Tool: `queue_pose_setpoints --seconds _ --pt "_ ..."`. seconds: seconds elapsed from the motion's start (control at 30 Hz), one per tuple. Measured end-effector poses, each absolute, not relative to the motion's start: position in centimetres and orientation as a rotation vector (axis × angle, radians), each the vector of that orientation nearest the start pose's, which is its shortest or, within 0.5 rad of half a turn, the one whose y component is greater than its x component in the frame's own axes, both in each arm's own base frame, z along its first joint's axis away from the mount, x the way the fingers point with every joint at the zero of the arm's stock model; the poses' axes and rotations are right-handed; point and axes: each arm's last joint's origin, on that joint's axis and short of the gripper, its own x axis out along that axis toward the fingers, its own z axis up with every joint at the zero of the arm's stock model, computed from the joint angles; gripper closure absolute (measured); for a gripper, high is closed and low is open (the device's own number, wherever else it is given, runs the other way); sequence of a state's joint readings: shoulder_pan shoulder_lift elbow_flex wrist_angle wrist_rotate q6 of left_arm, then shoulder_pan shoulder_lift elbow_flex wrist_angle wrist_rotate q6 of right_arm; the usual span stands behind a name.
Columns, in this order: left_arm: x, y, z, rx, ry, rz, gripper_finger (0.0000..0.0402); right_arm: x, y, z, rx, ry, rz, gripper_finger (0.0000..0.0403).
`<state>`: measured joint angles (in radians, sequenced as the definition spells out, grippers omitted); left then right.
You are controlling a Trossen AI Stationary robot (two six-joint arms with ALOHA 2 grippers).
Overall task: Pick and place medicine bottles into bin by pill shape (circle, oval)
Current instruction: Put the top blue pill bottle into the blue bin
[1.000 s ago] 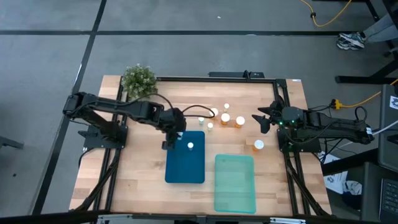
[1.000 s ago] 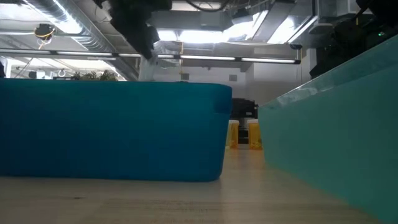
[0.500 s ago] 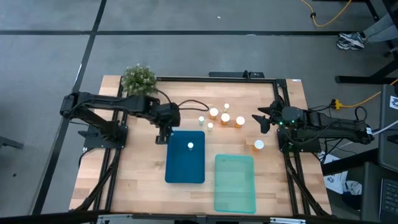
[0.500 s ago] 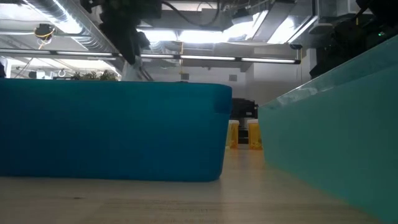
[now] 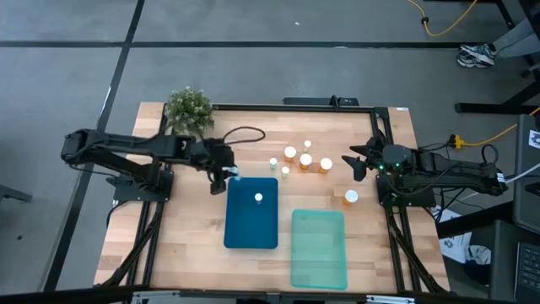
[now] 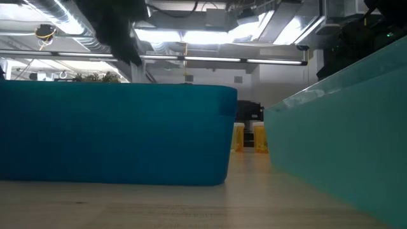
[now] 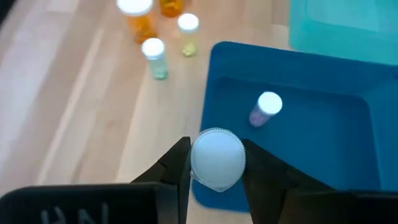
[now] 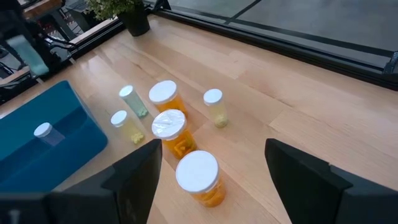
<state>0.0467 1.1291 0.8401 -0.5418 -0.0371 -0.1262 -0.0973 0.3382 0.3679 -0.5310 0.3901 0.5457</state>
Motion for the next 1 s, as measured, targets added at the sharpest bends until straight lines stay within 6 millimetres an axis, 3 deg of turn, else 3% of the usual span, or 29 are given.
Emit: queue_pose_setpoints --seconds 0.13,0.67,1.0 --pt "23.0 0.6 23.7 -0.119 0.867 0.114 0.0301 9.5 -2.0 21.3 0.450 0.359 -0.600 0.0116" --pt "24.1 -0.4 23.4 -0.097 0.811 0.144 0.0301 9.5 -2.1 21.3 0.447 0.357 -0.608 0.0116" --pt "25.5 -1.6 21.1 -0.081 0.895 0.112 0.0301 9.5 -2.1 21.3 0.448 0.357 -0.608 0.0116"
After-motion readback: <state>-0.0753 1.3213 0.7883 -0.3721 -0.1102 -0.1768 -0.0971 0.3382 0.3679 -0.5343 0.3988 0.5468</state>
